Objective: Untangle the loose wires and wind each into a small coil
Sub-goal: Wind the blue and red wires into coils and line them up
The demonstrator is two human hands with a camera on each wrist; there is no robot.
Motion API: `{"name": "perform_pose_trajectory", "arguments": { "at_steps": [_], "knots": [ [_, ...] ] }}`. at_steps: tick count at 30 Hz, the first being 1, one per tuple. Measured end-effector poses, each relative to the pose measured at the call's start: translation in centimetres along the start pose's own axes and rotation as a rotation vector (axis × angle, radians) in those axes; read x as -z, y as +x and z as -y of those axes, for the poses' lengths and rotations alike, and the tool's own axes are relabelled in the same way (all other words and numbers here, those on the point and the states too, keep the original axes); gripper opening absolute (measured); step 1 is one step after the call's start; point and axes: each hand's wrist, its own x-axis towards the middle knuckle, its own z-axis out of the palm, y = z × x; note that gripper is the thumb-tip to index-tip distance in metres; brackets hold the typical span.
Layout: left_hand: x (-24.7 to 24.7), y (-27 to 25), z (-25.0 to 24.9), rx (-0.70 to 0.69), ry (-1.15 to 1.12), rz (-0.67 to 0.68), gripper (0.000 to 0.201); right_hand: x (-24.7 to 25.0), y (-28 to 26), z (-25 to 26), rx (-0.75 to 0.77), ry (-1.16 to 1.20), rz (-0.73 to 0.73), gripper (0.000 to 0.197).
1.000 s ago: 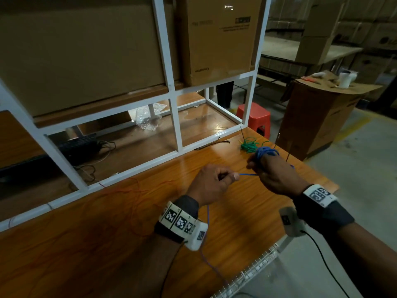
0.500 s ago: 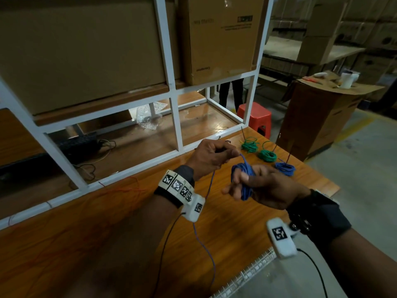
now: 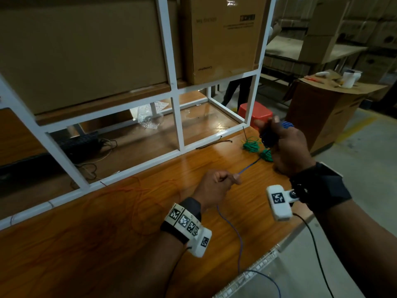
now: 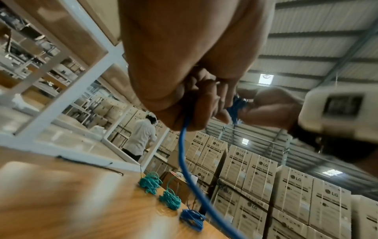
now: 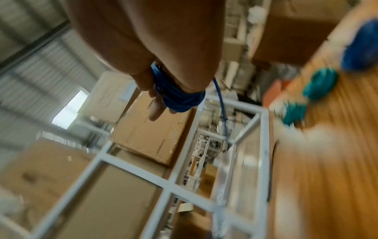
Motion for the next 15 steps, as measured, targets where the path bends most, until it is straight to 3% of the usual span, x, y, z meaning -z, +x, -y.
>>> {"name": "perform_pose_trajectory", "arguments": {
  "at_steps": [3,7,9,11,13,15],
  "knots": [
    [1.9,-0.1,-0.8,-0.082,0.215,-0.051,0.024,1.5,-0.4,-1.6,0.165,-0.682,0.06,0.037],
    [4.2,1.0,-3.4,-0.209,0.567,-0.119,0.018,1.3,-1.2,-3.2,0.22,-1.18,0.303,0.04],
    [4.7,1.8,-3.9,-0.289,0.669,-0.125,0.017,1.0,-1.4,-3.6,0.171,-1.273,0.441,0.055],
    [4.9,2.3,-4.4,-0.342,0.746,-0.095,0.017,0.7,-1.8,-3.5,-0.034,-1.321,0.639,0.068],
    [5.1,2.6,-5.0,-0.382,0.778,-0.044,0.015,0.7,-2.2,-3.3,-0.204,-1.354,0.815,0.065],
    [5.4,2.9,-5.8,-0.383,0.712,-0.012,0.015,0.6,-2.8,-3.0,-0.268,-1.211,0.948,0.05]
  ]
}}
